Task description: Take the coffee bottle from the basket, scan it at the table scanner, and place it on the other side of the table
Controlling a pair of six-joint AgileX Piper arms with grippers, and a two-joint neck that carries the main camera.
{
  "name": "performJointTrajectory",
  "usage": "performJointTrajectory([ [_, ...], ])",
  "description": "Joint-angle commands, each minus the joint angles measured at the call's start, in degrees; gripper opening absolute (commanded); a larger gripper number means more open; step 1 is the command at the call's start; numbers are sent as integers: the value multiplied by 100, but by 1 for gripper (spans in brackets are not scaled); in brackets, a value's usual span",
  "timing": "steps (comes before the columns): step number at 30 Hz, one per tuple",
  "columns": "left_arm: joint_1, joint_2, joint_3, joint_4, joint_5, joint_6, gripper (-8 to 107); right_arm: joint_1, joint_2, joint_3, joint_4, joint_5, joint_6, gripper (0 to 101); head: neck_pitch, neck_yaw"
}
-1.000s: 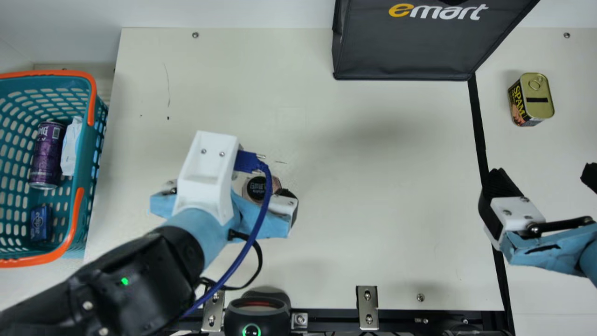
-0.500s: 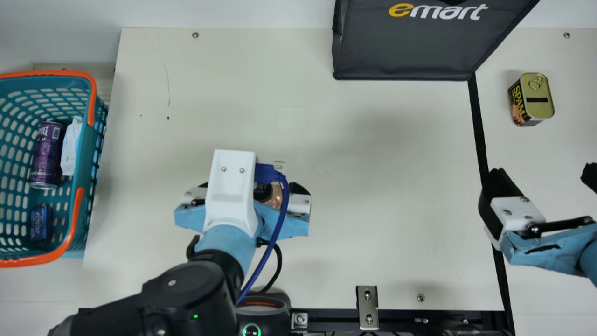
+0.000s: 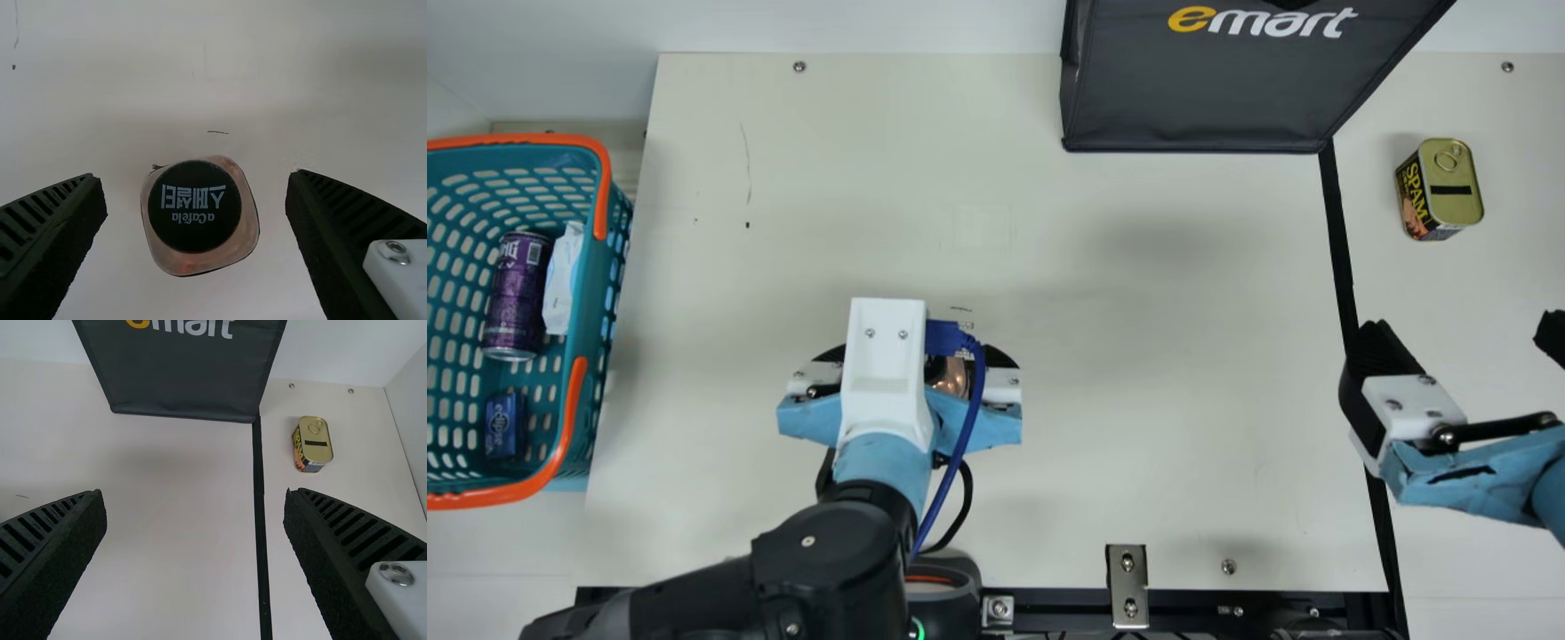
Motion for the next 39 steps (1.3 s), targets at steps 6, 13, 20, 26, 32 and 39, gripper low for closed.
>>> performJointTrajectory([
  [6,-5,-22,2,-39,26,25,23,0,0,0,0,0,0,95,-175,9],
  [13,35,-145,-60,-130,183,244,-8,0,0,0,0,0,0,95,-175,9],
  [20,211,-406,-212,-322,260,653,-8,0,0,0,0,0,0,95,-175,9],
  [26,291,-618,-344,-468,351,964,-8,0,0,0,0,0,0,95,-175,9],
  [32,299,-794,-421,-592,414,1179,-8,0,0,0,0,0,0,95,-175,9],
  [39,298,-988,-508,-815,487,1570,-8,0,0,0,0,0,0,95,-175,9],
])
